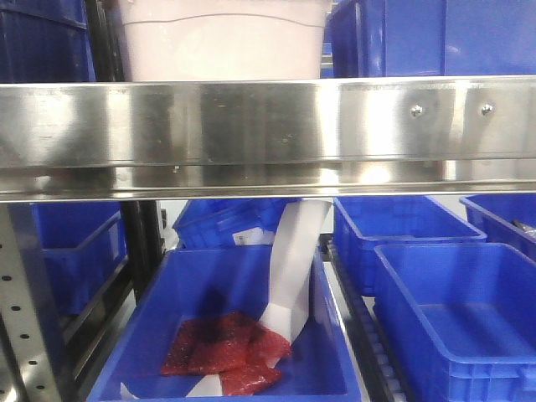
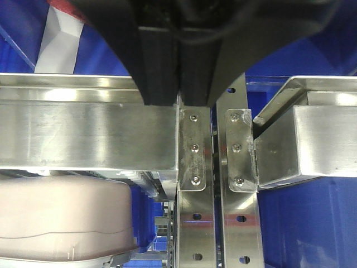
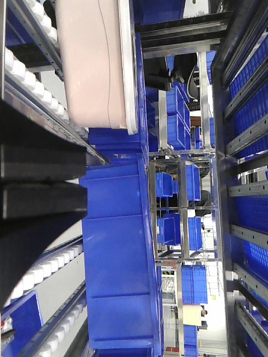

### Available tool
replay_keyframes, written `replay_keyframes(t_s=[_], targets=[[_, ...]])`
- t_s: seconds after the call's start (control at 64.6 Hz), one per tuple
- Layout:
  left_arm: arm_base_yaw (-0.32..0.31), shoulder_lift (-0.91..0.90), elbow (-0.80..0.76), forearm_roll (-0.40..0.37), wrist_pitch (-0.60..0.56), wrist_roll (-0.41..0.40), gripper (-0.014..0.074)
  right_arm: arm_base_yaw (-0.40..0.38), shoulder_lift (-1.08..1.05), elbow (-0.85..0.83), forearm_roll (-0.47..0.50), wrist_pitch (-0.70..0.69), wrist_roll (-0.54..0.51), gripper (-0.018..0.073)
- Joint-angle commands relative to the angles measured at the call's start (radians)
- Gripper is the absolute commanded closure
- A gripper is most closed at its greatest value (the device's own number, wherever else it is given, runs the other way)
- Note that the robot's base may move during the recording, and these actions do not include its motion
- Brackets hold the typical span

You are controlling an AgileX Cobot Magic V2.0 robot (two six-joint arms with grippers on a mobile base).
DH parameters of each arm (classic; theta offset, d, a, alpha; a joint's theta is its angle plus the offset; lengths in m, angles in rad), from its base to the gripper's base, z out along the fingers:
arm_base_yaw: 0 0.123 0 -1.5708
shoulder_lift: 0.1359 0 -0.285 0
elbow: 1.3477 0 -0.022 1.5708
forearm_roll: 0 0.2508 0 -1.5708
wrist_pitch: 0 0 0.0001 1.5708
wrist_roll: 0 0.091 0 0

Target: Grab white bin and place on right shelf

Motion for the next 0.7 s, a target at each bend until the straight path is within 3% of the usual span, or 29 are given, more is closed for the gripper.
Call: replay_keyframes(t_s=[0.0, 0.387, 0.48, 0.681], targets=[[0.0, -0.008, -0.001, -0.008, -0.092, -0.01, 0.0713, -0.008, 0.008, -0.029, 0.006, -0.054, -0.008, 0.0482], [0.0, -0.008, -0.001, -0.008, -0.092, -0.01, 0.0713, -0.008, 0.008, -0.029, -0.009, -0.048, -0.003, 0.0482], [0.0, -0.008, -0.001, -0.008, -0.092, -0.01, 0.0713, -0.008, 0.008, -0.029, -0.163, -0.042, 0.093, 0.0482], [0.0, -0.008, -0.001, -0.008, -0.092, -0.01, 0.0713, -0.008, 0.008, 0.013, -0.699, -0.033, 0.615, 0.0482]])
